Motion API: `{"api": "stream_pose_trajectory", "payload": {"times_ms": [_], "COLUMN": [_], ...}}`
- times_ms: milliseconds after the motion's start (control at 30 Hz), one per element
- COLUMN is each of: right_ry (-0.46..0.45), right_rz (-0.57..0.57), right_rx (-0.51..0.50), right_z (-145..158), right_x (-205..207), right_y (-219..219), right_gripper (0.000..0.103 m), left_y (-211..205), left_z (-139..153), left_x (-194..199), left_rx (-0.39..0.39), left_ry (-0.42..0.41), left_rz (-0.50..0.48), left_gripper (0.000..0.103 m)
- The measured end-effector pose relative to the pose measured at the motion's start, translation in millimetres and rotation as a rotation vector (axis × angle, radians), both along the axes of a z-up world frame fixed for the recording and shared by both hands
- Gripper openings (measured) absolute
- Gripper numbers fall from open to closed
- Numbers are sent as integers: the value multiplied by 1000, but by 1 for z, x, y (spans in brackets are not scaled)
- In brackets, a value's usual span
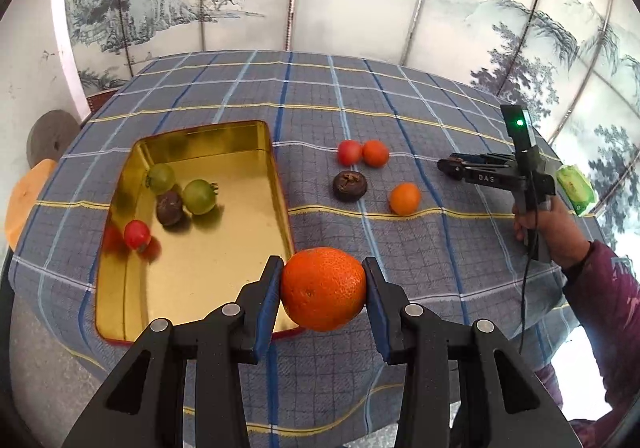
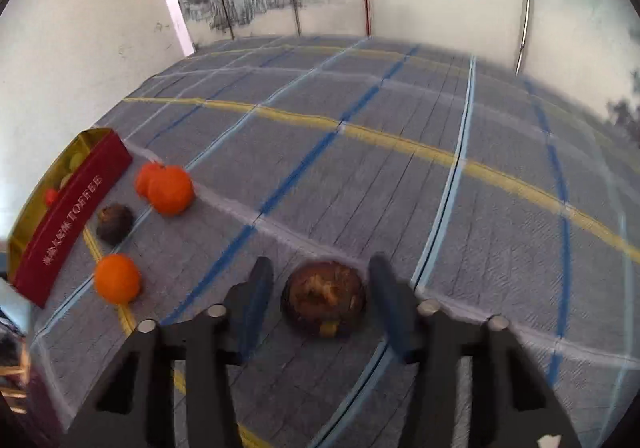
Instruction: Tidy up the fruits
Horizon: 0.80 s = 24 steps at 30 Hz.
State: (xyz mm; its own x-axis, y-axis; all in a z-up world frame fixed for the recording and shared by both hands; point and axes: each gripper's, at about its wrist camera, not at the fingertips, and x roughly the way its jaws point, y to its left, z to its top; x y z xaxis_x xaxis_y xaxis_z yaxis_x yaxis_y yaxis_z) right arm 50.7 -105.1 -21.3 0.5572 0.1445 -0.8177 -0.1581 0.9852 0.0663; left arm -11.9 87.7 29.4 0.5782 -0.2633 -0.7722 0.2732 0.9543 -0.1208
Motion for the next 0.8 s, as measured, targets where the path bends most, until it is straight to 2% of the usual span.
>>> {"api": "stream_pose_trajectory", "payload": {"times_ms": [400,800], "right_ry": [-27,-10], "right_rz": [-33,-54], "right_rx": [52,60], "right_z": [7,6], "right_x": [-63,-67], "right_y": [17,13], "right_gripper": [36,36], "left_y": [38,74], "left_z": [-3,-18], "left_x": [-6,-10], "left_rx": [-27,-49], "left_ry": [-12,-21], "left_rz": [104,198], "left_gripper": [41,41]}}
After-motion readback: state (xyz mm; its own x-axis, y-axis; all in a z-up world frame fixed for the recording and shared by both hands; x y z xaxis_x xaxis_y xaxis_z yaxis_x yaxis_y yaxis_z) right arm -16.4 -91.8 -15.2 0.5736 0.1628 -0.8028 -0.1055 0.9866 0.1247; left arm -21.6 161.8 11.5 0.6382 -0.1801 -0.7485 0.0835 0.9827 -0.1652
